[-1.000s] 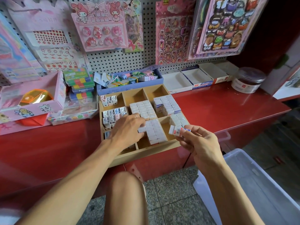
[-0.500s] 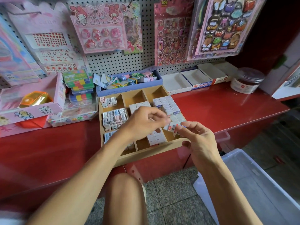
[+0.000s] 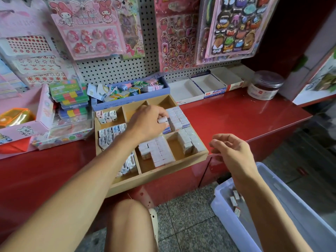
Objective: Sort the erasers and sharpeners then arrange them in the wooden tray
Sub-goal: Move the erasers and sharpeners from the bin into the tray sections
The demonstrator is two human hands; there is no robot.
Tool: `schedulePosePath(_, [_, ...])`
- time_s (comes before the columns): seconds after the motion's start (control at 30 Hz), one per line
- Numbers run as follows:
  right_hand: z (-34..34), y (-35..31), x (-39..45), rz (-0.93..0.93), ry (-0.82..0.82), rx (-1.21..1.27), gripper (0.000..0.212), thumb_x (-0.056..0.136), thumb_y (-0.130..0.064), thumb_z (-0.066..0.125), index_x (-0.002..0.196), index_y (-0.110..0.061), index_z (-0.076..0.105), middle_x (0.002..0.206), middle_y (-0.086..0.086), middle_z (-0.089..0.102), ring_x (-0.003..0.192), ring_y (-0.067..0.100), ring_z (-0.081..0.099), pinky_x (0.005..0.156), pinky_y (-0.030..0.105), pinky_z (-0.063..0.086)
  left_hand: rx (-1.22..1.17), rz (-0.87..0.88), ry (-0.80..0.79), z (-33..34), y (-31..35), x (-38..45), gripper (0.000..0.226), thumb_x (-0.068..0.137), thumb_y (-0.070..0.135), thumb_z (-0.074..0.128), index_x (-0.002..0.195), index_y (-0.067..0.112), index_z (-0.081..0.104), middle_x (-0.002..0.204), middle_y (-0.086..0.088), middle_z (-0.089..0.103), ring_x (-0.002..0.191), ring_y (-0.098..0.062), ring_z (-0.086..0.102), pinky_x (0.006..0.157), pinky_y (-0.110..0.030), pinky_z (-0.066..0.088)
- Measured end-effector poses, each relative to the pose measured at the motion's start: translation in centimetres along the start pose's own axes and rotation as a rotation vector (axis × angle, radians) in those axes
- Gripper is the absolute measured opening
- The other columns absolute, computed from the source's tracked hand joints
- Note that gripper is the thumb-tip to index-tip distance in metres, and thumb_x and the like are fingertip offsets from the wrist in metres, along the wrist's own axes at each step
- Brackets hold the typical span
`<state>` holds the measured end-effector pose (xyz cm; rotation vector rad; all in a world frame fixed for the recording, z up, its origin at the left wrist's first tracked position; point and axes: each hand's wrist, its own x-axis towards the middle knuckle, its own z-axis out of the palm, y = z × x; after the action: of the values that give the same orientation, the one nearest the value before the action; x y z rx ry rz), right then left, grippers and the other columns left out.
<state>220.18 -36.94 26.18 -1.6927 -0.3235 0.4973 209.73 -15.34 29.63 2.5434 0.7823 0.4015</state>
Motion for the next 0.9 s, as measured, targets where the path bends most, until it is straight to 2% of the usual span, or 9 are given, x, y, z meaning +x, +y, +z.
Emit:
schedulePosePath(0.07, [-1.1,0.2,0.6,-0.033,0.034,-0.059,0.009,0.092,-0.012,0.067,0.099,-0.018,0.069,0.088,0.004,0.073,0.069,0.014,0.061,0.064,0.034,0.053,0.115,0.009,-0.001,0.5,-0.2,1.2,0.022,0.086,0.017,0.068,0.107,0.019,0.073,0.104,-0.002,0.072,0.097,-0.022,0.064,0.084,-0.037,0.054])
schedulePosePath(0.13, [-2.3,0.5,1.1,-0.057,0.068,-0.089,0.013,0.092,-0.013,0.066,0.104,-0.019,0.068,0.090,-0.002,0.073,0.066,0.009,0.059,0.061,0.027,0.051,0.196,0.031,-0.011,1.2,-0.3,2.4,0.021,0.087,0.016,0.066,0.106,0.019,0.072,0.107,-0.003,0.071,0.098,-0.023,0.064,0.082,-0.038,0.054])
schedulePosePath(0.2, [-3.4,0.8,1.5,-0.060,0.097,-0.118,0.017,0.092,-0.013,0.065,0.107,-0.020,0.068,0.091,-0.005,0.072,0.070,0.007,0.062,0.066,0.024,0.051,0.259,0.058,-0.014,2.0,-0.4,3.6,0.017,0.085,0.017,0.066,0.102,0.020,0.071,0.105,-0.002,0.071,0.096,-0.024,0.063,0.079,-0.037,0.053])
schedulePosePath(0.3, [-4.6,1.6,1.9,-0.033,0.120,-0.117,0.020,0.091,-0.012,0.064,0.109,-0.020,0.069,0.092,-0.004,0.073,0.074,0.008,0.067,0.074,0.031,0.054,0.319,0.077,-0.023,3.2,-0.8,5.0,0.008,0.083,0.018,0.067,0.091,0.021,0.067,0.097,0.000,0.069,0.088,-0.023,0.061,0.069,-0.035,0.049])
schedulePosePath(0.43, [-5.4,2.6,2.4,-0.015,0.130,-0.119,0.018,0.092,-0.012,0.065,0.107,-0.021,0.068,0.093,0.000,0.074,0.076,0.010,0.066,0.076,0.035,0.056,0.362,0.106,-0.018,4.2,-1.9,5.9,0.020,0.080,0.020,0.073,0.097,0.020,0.061,0.095,0.004,0.059,0.084,-0.017,0.054,0.067,-0.032,0.043])
schedulePosePath(0.53, [-5.5,3.0,2.8,-0.015,0.132,-0.112,0.018,0.092,-0.013,0.065,0.107,-0.021,0.068,0.094,-0.001,0.073,0.081,0.014,0.067,0.077,0.038,0.057,0.356,0.127,-0.009,4.6,-2.5,6.1,0.027,0.081,0.023,0.073,0.103,0.020,0.059,0.098,0.003,0.054,0.087,-0.019,0.055,0.070,-0.035,0.047])
schedulePosePath(0.8, [-4.8,3.5,3.7,-0.012,0.125,-0.106,0.019,0.092,-0.013,0.063,0.108,-0.022,0.068,0.094,-0.003,0.073,0.069,0.002,0.065,0.063,0.022,0.053,0.393,0.140,-0.009,5.2,-2.7,6.0,0.028,0.084,0.028,0.070,0.105,0.020,0.053,0.108,-0.003,0.056,0.094,-0.023,0.059,0.072,-0.036,0.048])
schedulePosePath(0.9, [-4.9,3.5,3.6,-0.015,0.133,-0.105,0.019,0.091,-0.013,0.063,0.107,-0.022,0.069,0.095,-0.002,0.073,0.072,0.003,0.064,0.067,0.023,0.052,0.411,0.137,-0.064,4.8,-2.3,6.1,0.031,0.086,0.029,0.068,0.111,0.018,0.054,0.116,-0.005,0.055,0.101,-0.026,0.060,0.074,-0.036,0.049])
